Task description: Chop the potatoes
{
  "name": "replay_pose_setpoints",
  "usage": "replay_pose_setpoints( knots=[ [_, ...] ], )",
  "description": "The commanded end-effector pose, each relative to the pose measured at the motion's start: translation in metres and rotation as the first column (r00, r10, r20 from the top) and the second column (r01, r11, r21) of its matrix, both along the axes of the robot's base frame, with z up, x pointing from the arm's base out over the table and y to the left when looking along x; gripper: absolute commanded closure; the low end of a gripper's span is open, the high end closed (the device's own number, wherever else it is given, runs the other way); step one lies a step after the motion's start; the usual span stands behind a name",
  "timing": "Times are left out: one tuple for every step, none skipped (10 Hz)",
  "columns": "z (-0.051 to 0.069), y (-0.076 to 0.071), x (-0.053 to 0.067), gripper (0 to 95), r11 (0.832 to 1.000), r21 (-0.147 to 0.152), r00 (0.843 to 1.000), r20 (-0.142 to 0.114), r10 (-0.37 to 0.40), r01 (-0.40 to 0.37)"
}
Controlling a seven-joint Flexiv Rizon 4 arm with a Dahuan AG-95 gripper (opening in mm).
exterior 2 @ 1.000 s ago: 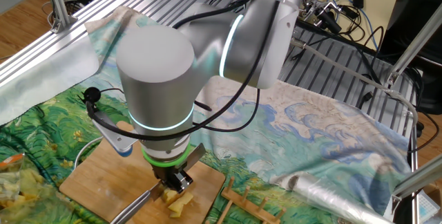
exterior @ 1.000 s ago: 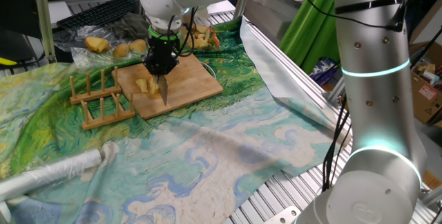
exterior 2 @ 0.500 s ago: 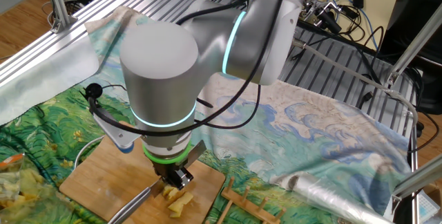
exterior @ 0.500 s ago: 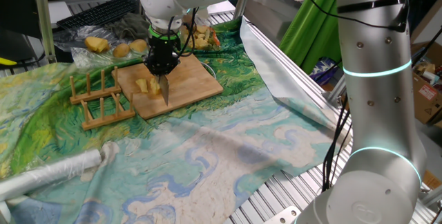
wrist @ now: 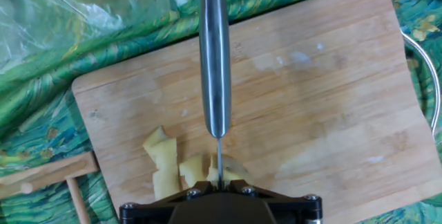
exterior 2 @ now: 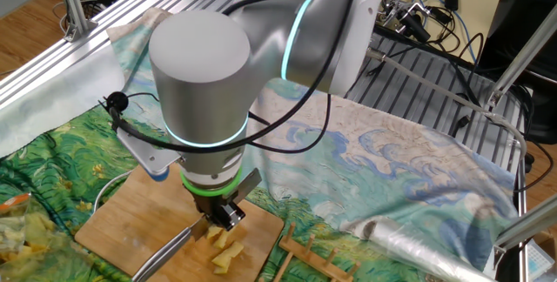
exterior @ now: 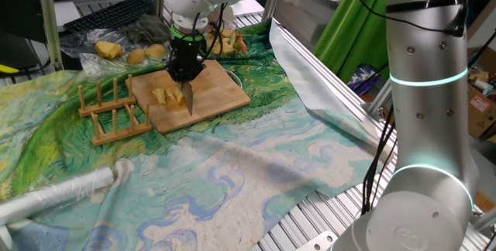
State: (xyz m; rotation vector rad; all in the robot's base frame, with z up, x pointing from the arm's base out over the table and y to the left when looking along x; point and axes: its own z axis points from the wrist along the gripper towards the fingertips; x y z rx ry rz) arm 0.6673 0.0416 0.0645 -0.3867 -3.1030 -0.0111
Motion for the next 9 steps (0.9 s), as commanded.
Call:
replay_pose_setpoints(
  knots=[
    [0.004,0.000,-0.001,95.0,1.000,-0.003,1.000,0.000,0.002,-0.002],
    [0.004,0.000,-0.001,95.0,1.000,-0.003,1.000,-0.001,0.001,-0.001],
    [0.001,0.000,0.000,95.0,1.000,0.002,1.000,-0.001,-0.002,0.002],
    [-0.008,0.001,0.003,95.0,1.000,0.010,1.000,0.000,-0.006,0.006],
    [-0.030,0.005,0.008,95.0,0.999,0.033,1.000,0.014,-0.015,0.014],
    [-0.046,0.008,0.011,95.0,0.999,0.031,0.999,0.048,-0.021,0.020],
    [-0.063,0.013,0.013,95.0,1.000,-0.002,0.998,0.063,-0.019,0.019],
    [-0.057,0.011,0.013,95.0,1.000,-0.003,0.999,0.050,-0.019,0.019],
    [-0.053,0.011,0.011,95.0,1.000,0.014,0.999,0.036,-0.026,0.026]
  ],
)
